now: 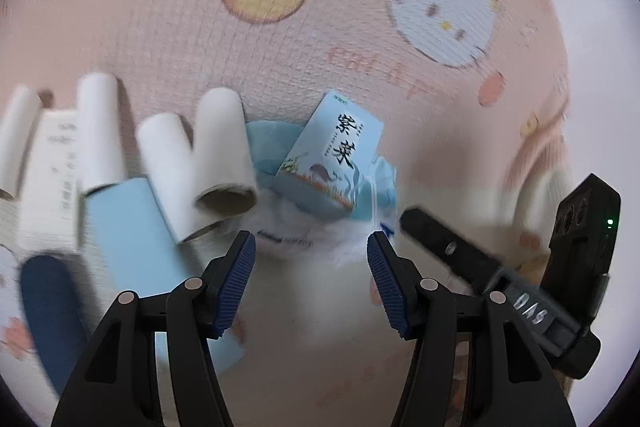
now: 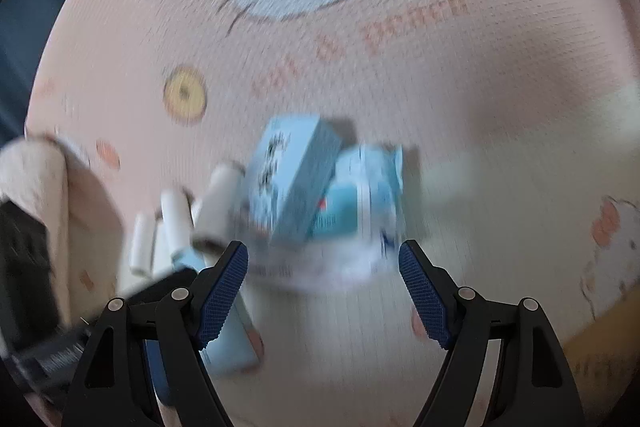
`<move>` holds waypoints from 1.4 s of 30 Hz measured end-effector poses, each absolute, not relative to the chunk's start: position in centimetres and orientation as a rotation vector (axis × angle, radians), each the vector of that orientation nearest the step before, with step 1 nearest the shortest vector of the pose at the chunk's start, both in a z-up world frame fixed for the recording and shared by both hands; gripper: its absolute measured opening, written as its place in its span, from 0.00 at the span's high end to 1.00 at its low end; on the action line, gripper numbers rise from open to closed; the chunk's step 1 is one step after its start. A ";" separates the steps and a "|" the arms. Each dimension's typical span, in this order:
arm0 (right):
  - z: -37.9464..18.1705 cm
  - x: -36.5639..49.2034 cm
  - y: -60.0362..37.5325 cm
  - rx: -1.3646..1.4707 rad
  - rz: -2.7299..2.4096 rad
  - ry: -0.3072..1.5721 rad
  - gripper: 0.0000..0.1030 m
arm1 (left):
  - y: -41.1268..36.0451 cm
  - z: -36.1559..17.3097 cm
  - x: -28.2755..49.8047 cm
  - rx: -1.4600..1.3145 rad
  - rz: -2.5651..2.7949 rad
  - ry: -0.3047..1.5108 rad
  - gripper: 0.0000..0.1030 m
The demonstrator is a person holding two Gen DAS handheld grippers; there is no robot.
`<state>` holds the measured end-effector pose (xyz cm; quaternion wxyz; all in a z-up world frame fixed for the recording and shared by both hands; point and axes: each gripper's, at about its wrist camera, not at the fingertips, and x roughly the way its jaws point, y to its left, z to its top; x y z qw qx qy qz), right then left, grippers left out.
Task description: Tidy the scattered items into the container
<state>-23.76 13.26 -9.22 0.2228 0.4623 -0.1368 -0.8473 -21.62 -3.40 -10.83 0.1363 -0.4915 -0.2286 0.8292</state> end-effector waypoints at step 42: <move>-13.5 -24.7 11.1 1.280 -2.226 -0.329 0.80 | -1.4 -14.3 -22.6 -1.468 2.380 -0.739 0.69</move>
